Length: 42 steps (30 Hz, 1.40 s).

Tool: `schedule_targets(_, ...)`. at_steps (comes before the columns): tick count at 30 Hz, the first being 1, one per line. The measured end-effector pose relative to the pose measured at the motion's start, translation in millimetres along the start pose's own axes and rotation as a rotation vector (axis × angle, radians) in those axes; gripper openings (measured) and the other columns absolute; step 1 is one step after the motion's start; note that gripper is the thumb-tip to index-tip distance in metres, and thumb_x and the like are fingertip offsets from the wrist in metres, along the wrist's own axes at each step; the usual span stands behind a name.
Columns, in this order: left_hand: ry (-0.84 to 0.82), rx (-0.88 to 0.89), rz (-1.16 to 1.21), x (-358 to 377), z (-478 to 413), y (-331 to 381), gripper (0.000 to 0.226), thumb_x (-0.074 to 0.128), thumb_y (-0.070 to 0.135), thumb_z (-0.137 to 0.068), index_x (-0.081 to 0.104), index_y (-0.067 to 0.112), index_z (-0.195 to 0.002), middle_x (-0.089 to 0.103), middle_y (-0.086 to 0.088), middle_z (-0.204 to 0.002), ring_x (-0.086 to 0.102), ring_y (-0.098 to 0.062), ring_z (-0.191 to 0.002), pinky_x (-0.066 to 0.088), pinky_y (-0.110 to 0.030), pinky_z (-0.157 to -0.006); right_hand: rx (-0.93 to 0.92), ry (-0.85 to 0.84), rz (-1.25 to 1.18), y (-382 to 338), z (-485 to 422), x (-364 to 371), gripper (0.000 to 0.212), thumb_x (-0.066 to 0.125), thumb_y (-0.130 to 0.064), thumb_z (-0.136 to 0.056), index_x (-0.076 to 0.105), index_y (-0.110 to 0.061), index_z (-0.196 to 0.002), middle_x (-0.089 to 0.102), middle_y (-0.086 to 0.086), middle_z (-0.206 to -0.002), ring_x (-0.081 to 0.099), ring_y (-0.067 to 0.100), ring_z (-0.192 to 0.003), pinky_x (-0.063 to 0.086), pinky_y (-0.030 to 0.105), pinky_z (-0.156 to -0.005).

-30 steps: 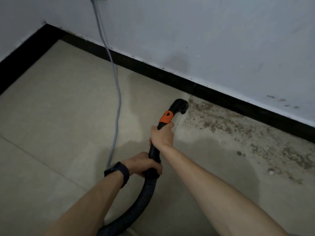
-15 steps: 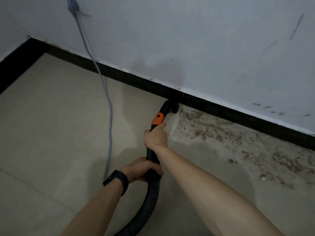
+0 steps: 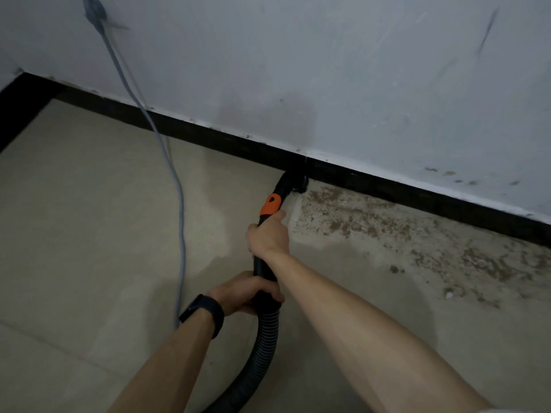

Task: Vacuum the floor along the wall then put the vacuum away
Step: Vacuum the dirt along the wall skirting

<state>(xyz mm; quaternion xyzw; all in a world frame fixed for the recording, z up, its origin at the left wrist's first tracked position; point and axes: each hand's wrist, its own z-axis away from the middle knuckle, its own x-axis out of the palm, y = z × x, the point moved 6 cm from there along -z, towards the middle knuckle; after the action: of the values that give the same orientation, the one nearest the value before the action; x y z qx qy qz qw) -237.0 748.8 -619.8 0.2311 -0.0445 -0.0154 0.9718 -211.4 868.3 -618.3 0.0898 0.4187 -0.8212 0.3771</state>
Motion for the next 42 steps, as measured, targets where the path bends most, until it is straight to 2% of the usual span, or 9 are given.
schedule_targets(7, 0.013, 0.009, 0.009, -3, 7, -2, 0.055, 0.077, 0.022, -0.052, 0.072, 0.008, -0.105, 0.075, -0.012, -0.108, 0.071, -0.028, -0.104, 0.058, -0.037, -0.091, 0.003, -0.008, -0.023, -3, 5, 1, 0.076, 0.051, -0.024, -0.097, 0.005, -0.011, -0.156, 0.065, 0.016, -0.112, 0.07, 0.033, -0.089, 0.062, 0.044, -0.079)
schedule_targets(11, 0.005, 0.003, -0.011, -3, 10, -11, 0.054, 0.077, 0.023, -0.053, 0.072, 0.008, -0.104, 0.075, -0.011, -0.108, 0.072, -0.026, -0.103, 0.057, -0.039, -0.094, 0.01, -0.003, -0.041, 2, 11, 6, 0.078, 0.051, -0.024, -0.096, 0.005, -0.011, -0.157, 0.067, 0.014, -0.107, 0.072, 0.03, -0.082, 0.063, 0.041, -0.073)
schedule_targets(15, 0.01, -0.01, -0.043, -6, 14, -22, 0.055, 0.078, 0.023, -0.055, 0.071, 0.007, -0.107, 0.076, -0.01, -0.108, 0.072, -0.024, -0.101, 0.058, -0.038, -0.092, 0.028, -0.019, -0.094, 9, 20, 15, 0.084, 0.052, -0.026, -0.095, -0.002, -0.015, -0.159, 0.068, 0.011, -0.105, 0.072, 0.029, -0.082, 0.063, 0.045, -0.076)
schedule_targets(19, -0.016, -0.036, -0.068, -10, 22, -37, 0.041, 0.079, 0.022, -0.057, 0.071, 0.009, -0.095, 0.076, -0.01, -0.106, 0.073, -0.025, -0.101, 0.057, -0.042, -0.096, 0.039, -0.01, -0.163, 17, 35, 26, 0.077, 0.052, -0.023, -0.097, 0.005, -0.016, -0.157, 0.066, 0.01, -0.099, 0.071, 0.029, -0.077, 0.064, 0.045, -0.071)
schedule_targets(28, -0.052, -0.113, -0.121, -23, 43, -76, 0.041, 0.078, 0.021, -0.059, 0.075, 0.009, -0.098, 0.077, -0.006, -0.106, 0.071, -0.022, -0.105, 0.056, -0.036, -0.096, 0.038, 0.011, -0.206, 32, 69, 55, 0.07, 0.051, -0.024, -0.099, 0.009, -0.013, -0.154, 0.063, 0.005, -0.091, 0.07, 0.026, -0.073, 0.062, 0.039, -0.064)
schedule_targets(31, -0.073, -0.143, -0.128, -22, 45, -88, 0.04, 0.077, 0.018, -0.06, 0.075, 0.008, -0.099, 0.077, -0.003, -0.101, 0.07, -0.021, -0.105, 0.056, -0.035, -0.095, 0.056, 0.002, -0.236, 39, 77, 63, 0.072, 0.051, -0.026, -0.098, 0.007, -0.016, -0.155, 0.065, 0.009, -0.099, 0.071, 0.029, -0.077, 0.063, 0.043, -0.069)
schedule_targets(34, -0.093, -0.155, -0.135, -21, 45, -96, 0.04, 0.076, 0.017, -0.058, 0.075, 0.009, -0.098, 0.076, 0.0, -0.096, 0.07, -0.018, -0.102, 0.056, -0.032, -0.092, 0.054, 0.016, -0.214, 46, 83, 67, 0.073, 0.051, -0.026, -0.099, 0.007, -0.013, -0.155, 0.067, 0.01, -0.103, 0.07, 0.027, -0.077, 0.06, 0.036, -0.064)
schedule_targets(39, -0.105, -0.175, -0.145, -18, 42, -102, 0.044, 0.079, 0.02, -0.051, 0.076, 0.011, -0.093, 0.077, 0.0, -0.097, 0.069, -0.02, -0.106, 0.057, -0.032, -0.092, 0.048, 0.006, -0.216, 50, 86, 71, 0.077, 0.051, -0.031, -0.095, 0.004, -0.021, -0.155, 0.069, 0.013, -0.102, 0.072, 0.031, -0.078, 0.063, 0.047, -0.069)
schedule_targets(42, -0.1, -0.174, -0.141, -19, 39, -101, 0.043, 0.079, 0.02, -0.05, 0.077, 0.012, -0.092, 0.077, 0.001, -0.099, 0.069, -0.02, -0.107, 0.057, -0.032, -0.093, 0.045, -0.003, -0.211, 47, 84, 67, 0.076, 0.052, -0.028, -0.097, 0.004, -0.017, -0.156, 0.068, 0.013, -0.102, 0.072, 0.031, -0.079, 0.063, 0.047, -0.07)
